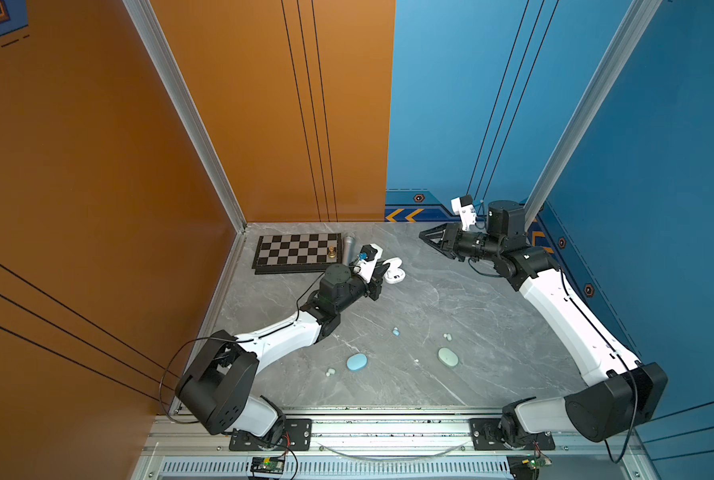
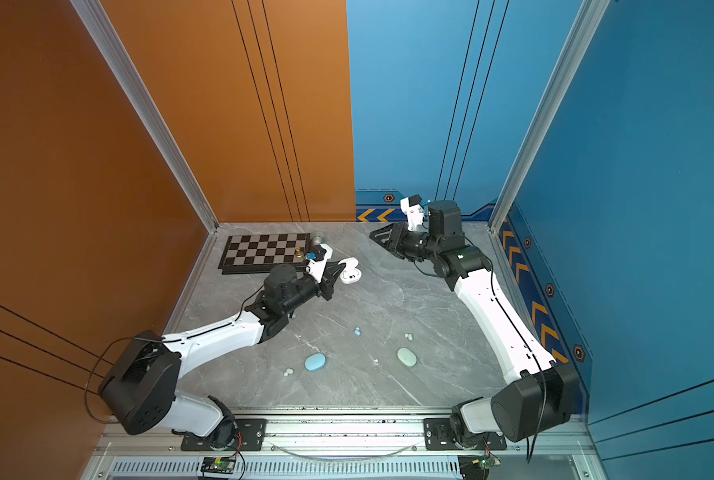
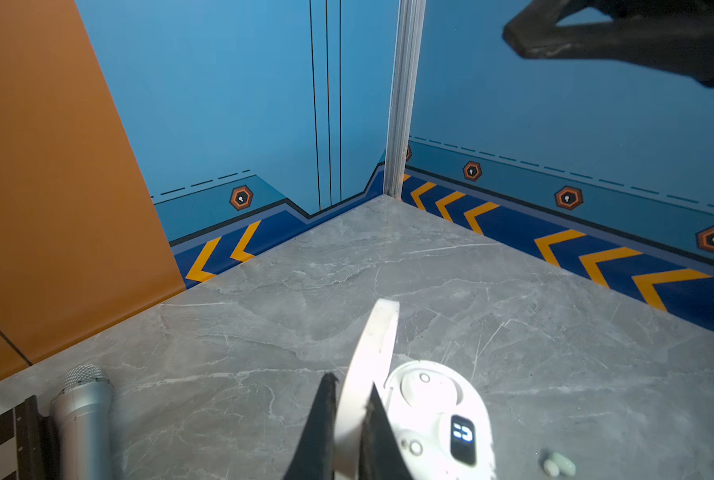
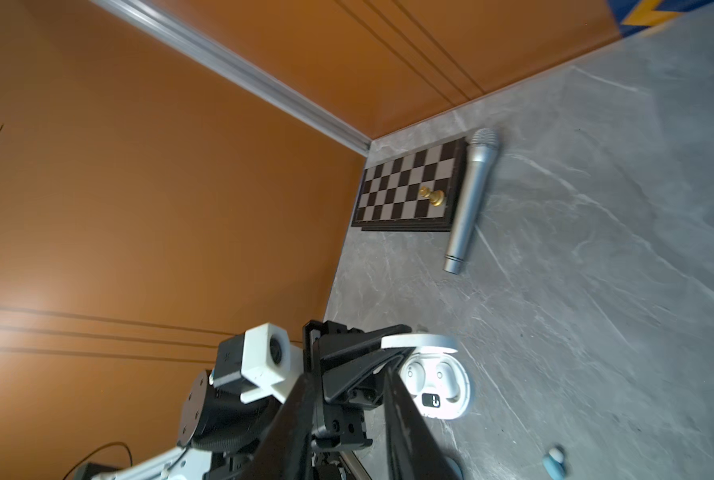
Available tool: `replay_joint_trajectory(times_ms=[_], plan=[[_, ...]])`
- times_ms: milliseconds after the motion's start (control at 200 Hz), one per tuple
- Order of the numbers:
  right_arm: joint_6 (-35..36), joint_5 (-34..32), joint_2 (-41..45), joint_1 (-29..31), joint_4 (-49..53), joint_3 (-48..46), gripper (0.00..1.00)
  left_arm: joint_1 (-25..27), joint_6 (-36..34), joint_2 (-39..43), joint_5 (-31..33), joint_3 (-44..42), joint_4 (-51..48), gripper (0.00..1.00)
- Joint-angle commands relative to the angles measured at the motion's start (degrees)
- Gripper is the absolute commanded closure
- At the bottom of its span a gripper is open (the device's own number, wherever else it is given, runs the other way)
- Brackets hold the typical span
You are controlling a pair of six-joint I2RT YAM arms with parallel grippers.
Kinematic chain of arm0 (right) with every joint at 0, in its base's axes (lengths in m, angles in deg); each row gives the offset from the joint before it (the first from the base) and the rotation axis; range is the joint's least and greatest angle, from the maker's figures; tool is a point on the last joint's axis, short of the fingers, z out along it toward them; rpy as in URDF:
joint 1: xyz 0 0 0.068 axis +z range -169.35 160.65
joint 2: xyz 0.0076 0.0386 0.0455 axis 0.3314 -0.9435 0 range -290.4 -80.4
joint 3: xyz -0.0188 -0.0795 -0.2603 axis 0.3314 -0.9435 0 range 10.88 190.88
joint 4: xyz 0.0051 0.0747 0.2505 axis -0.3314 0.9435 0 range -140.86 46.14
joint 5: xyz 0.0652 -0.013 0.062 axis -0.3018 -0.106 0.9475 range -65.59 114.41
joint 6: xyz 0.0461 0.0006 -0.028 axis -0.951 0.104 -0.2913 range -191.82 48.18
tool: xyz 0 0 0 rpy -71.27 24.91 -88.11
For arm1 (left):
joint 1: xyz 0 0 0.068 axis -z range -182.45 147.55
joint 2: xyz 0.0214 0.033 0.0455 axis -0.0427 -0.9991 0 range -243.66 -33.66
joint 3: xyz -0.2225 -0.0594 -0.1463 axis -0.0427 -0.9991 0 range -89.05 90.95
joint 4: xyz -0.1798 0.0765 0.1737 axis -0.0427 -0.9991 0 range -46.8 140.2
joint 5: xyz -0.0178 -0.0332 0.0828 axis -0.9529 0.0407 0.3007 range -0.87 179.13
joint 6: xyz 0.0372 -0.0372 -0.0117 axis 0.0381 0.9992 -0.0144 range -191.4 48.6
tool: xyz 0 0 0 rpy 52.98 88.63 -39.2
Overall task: Insert the wireless bluetooth earbuds into the charging case
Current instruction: 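Release the earbud and withdraw the right gripper while the left lowers the case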
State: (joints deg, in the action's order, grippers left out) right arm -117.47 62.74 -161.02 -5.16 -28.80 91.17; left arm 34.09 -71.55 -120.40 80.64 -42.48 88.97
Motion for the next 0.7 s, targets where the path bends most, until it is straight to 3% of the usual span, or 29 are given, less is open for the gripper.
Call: replay_joint_trajectory(times_ms=[0, 135, 235, 696], plan=[[-6.02, -9.31, -0.99, -3.08, 10.78, -4.08, 0.68, 1.82, -2.95, -4.82, 3.31, -0.77, 4.83, 1.00], [-7.35, -14.96, -3.88, -5.70, 20.43, -5.74, 0.68, 4.01, -2.08, -12.16, 5.05, -0.80, 11.24, 1.00], [-6.94, -15.65, -6.17, -6.19, 22.82, -5.98, 0.68, 5.51, -0.85, -17.03, 7.21, -0.76, 15.80, 1.00], [-4.01, -7.78, -16.88, -7.97, 24.48, -1.83, 0.68, 9.26, 1.77, -28.76, 14.60, 0.98, 20.68, 0.99]])
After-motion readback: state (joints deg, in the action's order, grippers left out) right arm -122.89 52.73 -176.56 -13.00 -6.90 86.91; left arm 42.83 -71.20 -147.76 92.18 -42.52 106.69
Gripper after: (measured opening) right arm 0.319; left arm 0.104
